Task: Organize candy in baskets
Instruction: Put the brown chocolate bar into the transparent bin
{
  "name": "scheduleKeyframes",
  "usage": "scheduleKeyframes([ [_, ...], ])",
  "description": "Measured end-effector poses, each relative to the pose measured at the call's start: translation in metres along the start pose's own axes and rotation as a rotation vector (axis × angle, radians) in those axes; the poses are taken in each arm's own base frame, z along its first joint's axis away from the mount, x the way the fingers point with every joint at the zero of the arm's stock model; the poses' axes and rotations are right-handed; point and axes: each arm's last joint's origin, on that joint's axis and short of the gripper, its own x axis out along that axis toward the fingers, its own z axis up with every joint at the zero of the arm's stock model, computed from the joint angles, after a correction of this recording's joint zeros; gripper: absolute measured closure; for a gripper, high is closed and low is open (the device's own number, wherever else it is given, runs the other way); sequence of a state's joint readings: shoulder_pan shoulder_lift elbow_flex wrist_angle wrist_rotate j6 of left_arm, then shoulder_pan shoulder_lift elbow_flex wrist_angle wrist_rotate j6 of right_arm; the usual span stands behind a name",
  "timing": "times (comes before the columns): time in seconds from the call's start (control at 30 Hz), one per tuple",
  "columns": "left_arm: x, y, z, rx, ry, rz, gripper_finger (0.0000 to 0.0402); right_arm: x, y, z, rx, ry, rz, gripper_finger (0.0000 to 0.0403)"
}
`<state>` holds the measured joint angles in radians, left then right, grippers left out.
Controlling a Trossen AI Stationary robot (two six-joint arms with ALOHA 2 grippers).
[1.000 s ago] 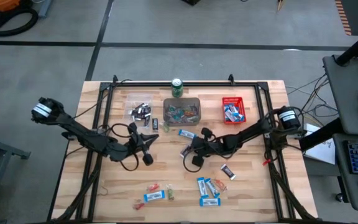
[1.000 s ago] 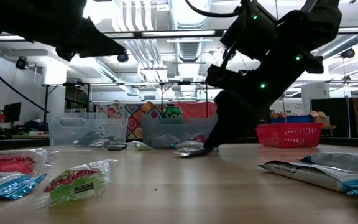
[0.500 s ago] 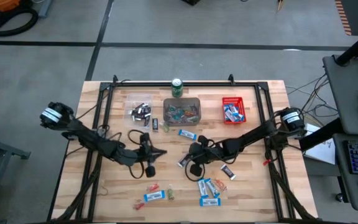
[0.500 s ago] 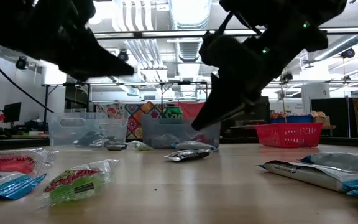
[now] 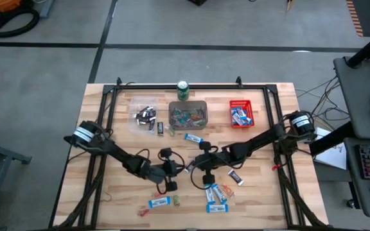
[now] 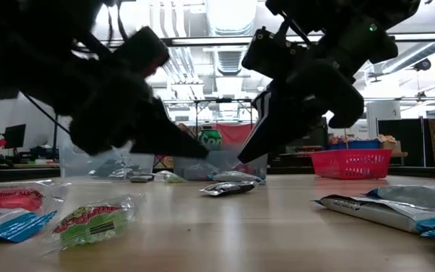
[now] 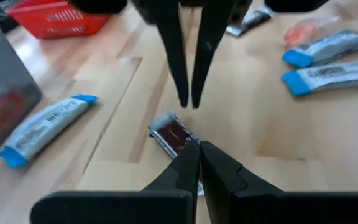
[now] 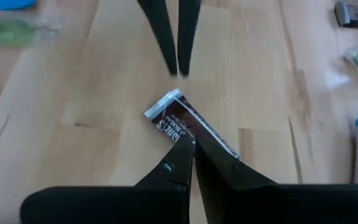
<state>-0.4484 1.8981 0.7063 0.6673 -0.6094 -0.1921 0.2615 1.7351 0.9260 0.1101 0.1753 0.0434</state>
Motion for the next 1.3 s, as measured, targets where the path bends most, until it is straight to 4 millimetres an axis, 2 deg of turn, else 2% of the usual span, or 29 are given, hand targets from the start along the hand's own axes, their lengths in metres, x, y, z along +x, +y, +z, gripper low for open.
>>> scheduleKeyframes([
  [0.23, 0.010, -0.001, -0.008, -0.027, -0.019, -0.021, 0.0402, 0.001, 0.001, -0.004, -0.080, -0.027, 0.021, 0.0390],
  [0.63, 0.025, -0.002, -0.033, -0.068, 0.016, -0.002, 0.0402, -0.001, -0.009, -0.026, -0.044, -0.026, 0.067, 0.0390],
  [1.07, 0.021, 0.003, -0.040, -0.049, 0.060, 0.008, 0.0402, -0.002, -0.011, -0.013, -0.061, -0.091, 0.075, 0.0390],
  [1.2, 0.021, 0.003, -0.041, -0.054, 0.064, 0.009, 0.0402, -0.001, -0.018, -0.007, -0.026, -0.106, 0.055, 0.0389],
  [1.3, 0.021, 0.003, -0.041, -0.054, 0.065, 0.007, 0.0402, 0.000, -0.027, -0.008, 0.045, -0.090, 0.000, 0.0374],
])
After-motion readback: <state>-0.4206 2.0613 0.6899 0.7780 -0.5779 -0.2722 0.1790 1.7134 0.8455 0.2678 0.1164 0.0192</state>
